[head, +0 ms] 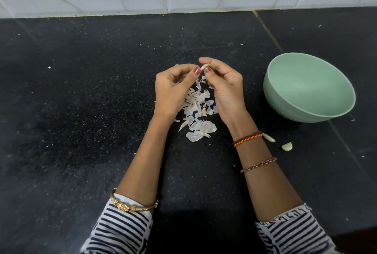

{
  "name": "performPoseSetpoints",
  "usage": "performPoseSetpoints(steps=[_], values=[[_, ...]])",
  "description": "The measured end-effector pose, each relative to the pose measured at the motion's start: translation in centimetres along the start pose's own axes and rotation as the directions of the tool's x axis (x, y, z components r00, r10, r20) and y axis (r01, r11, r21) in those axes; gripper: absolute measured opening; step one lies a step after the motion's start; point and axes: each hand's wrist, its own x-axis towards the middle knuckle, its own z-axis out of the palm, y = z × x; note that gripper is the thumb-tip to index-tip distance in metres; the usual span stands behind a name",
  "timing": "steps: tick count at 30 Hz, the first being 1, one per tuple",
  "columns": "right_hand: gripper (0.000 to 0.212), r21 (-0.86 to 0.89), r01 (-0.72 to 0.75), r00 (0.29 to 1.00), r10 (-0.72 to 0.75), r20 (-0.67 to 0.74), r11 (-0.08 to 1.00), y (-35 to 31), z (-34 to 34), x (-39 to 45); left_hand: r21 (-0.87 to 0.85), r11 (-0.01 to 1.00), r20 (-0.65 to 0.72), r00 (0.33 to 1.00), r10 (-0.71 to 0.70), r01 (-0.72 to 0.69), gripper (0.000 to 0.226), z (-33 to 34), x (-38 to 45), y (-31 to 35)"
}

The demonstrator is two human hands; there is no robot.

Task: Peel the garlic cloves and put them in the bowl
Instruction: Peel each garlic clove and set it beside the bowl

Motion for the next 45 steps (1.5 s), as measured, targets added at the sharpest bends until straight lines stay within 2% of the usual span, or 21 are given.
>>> performPoseSetpoints(steps=[3,7,11,13,18,24,30,38,40,43,45], values=[[0.026,-0.008,-0.011,0.999,0.011,0.031,1.0,0.0,0.1,0.0,-0.01,1.0,0.013,1.0,0.009,-0.009,0.014,0.3,0.1,0.0],[0.024,-0.019,0.016,1.0,-0.016,-0.011,1.0,-0.2,0.2,-0.2,0.065,0.998,-0.077,0.997,0.003,0.002,0.012,0.3,0.2,-0.2],[0.016,-0.258,0.14,0.985,-0.161,-0.062,0.956,0.1,-0.1,0.0,0.202,0.979,-0.132,0.989,0.062,-0.035,0.003,0.2,0.1,-0.2],[0.014,-0.373,0.184,0.968,-0.233,-0.091,0.91,0.5,-0.1,0.0,0.26,0.964,-0.147,0.984,0.103,-0.062,0.007,0.3,0.1,-0.3],[0.015,-0.514,0.222,0.95,-0.301,-0.076,0.829,0.7,0.0,-0.1,0.396,0.91,-0.166,0.966,0.2,-0.12,0.01,0.4,0.0,-0.8],[0.014,-0.641,0.315,0.908,-0.419,-0.011,0.7,1.0,-0.3,0.1,0.452,0.864,-0.125,0.944,0.307,-0.221,0.015,0.2,0.0,-0.9],[0.021,-0.773,0.451,0.788,-0.606,0.111,0.445,1.6,-0.5,0.4,0.544,0.753,-0.016,0.893,0.451,-0.37,0.024,0.1,0.0,-1.4],[0.026,-0.802,0.466,0.799,-0.566,0.201,0.374,1.8,-0.9,0.5,0.583,0.684,0.053,0.86,0.507,-0.439,0.021,-0.2,0.1,-1.8],[0.023,-0.788,0.447,0.823,-0.54,0.176,0.423,1.7,-0.9,0.4,0.572,0.695,0.06,0.867,0.494,-0.435,0.019,-0.4,0.1,-1.8],[0.019,-0.618,0.333,0.922,-0.382,0.056,0.712,1.3,-0.6,0.3,0.508,0.772,0.0,0.896,0.445,-0.383,0.012,-0.7,0.3,-1.5],[0.018,-0.481,0.256,0.958,-0.287,0.009,0.839,0.8,-0.5,0.1,0.496,0.792,-0.029,0.905,0.424,-0.355,0.012,-0.7,0.3,-1.4]])
